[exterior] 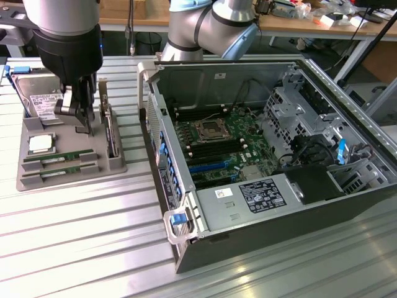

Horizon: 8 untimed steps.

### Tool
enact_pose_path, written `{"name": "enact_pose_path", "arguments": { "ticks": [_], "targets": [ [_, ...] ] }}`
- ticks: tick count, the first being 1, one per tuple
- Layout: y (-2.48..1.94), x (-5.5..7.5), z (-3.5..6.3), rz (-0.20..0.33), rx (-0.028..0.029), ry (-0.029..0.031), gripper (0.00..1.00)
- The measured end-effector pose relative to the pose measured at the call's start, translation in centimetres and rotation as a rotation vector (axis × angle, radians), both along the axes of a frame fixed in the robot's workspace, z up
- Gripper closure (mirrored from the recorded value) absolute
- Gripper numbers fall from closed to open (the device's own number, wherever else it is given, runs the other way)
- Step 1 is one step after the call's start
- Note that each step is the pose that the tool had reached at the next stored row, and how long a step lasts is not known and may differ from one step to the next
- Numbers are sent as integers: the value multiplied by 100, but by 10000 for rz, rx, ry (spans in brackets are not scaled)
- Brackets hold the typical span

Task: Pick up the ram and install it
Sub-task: 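Pick up the ram and move it above insertion slot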

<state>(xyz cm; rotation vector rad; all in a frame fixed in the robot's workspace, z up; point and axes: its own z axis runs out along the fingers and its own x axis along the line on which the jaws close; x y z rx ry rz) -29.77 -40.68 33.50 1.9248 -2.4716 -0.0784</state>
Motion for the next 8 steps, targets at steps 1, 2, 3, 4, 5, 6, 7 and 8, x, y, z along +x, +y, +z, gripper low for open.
{"name": "enact_pose_path", "arguments": {
  "ticks": [1, 2, 3, 4, 5, 6, 7, 8],
  "targets": [
    [0, 0, -5, 1, 0, 0, 64],
    [0, 0, -9, 0, 0, 0, 64],
    [0, 0, -13, 0, 0, 0, 64],
    [0, 0, -19, 0, 0, 0, 64],
    [-1, 0, -24, 0, 0, 0, 64],
    [-1, 0, -30, 0, -1, 1, 64],
    [-1, 0, -37, 0, 0, 0, 64],
    [-1, 0, -44, 0, 0, 1, 64]
  ]
}}
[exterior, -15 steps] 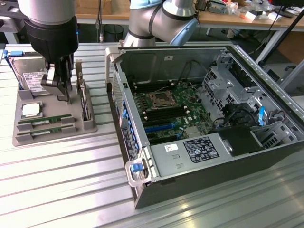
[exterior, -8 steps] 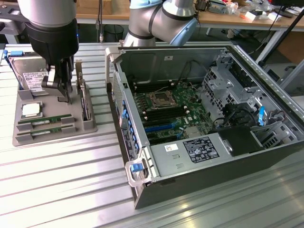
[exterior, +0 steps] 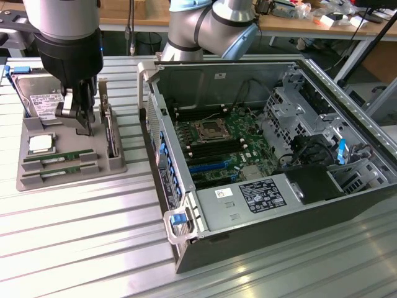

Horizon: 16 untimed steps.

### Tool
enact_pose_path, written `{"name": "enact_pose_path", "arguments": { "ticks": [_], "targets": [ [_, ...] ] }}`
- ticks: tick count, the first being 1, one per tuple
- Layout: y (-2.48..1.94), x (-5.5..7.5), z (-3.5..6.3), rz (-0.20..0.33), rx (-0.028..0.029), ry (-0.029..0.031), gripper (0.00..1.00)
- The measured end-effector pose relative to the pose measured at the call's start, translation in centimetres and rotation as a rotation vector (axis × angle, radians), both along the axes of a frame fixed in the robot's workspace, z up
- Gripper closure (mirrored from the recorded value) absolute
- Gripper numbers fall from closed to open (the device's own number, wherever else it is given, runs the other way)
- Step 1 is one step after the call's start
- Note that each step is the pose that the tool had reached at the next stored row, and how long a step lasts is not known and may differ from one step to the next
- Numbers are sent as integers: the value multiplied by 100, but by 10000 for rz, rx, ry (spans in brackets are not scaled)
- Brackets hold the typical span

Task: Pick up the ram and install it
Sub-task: 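Pick up the ram and move it above insertion slot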

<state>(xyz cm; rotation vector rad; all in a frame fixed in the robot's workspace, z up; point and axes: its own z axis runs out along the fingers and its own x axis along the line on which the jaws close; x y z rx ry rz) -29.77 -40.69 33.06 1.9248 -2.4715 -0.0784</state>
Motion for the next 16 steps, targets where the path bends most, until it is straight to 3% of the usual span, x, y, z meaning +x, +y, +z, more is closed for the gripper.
{"name": "enact_pose_path", "arguments": {
  "ticks": [16],
  "targets": [
    [-1, 0, -76, 0, 0, 0, 64]
  ]
}}
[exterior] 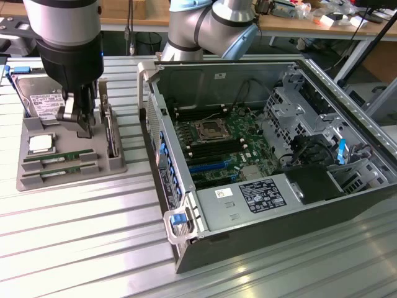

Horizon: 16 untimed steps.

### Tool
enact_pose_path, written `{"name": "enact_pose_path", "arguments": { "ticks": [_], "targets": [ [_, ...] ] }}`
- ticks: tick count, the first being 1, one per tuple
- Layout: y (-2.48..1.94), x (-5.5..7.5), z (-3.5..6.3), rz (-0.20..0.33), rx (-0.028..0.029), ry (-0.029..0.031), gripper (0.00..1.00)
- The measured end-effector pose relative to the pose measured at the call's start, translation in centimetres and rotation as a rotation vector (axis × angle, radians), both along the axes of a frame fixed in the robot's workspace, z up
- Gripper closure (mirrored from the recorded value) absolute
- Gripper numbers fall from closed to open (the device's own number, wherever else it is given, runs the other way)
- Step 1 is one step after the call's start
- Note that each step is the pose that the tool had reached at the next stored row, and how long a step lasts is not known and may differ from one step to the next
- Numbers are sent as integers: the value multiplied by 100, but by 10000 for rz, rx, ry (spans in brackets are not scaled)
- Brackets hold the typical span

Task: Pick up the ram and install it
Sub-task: 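Pick up the ram and move it above insertion slot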

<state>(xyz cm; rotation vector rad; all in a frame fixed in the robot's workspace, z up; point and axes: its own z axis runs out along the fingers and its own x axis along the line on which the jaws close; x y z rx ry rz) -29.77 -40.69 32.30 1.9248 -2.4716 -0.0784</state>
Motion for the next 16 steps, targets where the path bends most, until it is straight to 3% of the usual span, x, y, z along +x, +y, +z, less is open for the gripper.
{"name": "enact_pose_path", "arguments": {
  "ticks": [16],
  "targets": [
    [-2, 0, -109, 0, 0, 0, 64]
  ]
}}
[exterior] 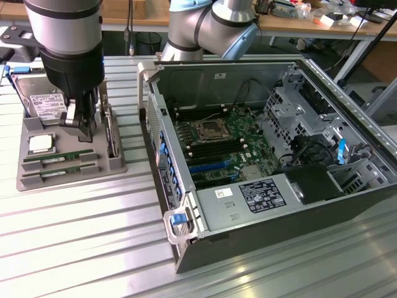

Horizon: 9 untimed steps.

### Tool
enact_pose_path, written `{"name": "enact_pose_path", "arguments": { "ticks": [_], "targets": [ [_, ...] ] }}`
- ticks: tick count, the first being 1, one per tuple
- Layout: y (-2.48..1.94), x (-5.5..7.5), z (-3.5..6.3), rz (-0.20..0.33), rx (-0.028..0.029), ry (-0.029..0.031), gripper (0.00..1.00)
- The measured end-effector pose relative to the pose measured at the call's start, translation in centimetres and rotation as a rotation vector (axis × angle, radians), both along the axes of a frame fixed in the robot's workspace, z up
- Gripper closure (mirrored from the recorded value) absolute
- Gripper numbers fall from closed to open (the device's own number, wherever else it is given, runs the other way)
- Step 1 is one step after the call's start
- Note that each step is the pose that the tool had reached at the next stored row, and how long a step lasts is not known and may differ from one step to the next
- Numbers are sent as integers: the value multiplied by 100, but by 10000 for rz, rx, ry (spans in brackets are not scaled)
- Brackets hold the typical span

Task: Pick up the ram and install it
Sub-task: 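Pick up the ram and move it above insertion slot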

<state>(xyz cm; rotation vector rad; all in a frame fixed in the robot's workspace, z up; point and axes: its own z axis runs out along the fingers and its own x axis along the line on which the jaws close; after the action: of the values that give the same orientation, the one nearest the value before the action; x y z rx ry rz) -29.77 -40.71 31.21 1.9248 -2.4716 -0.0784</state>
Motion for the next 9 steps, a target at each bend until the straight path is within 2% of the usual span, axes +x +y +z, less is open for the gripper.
{"name": "enact_pose_path", "arguments": {
  "ticks": [9],
  "targets": [
    [0, 0, -26, 0, 0, 0, 64]
  ]
}}
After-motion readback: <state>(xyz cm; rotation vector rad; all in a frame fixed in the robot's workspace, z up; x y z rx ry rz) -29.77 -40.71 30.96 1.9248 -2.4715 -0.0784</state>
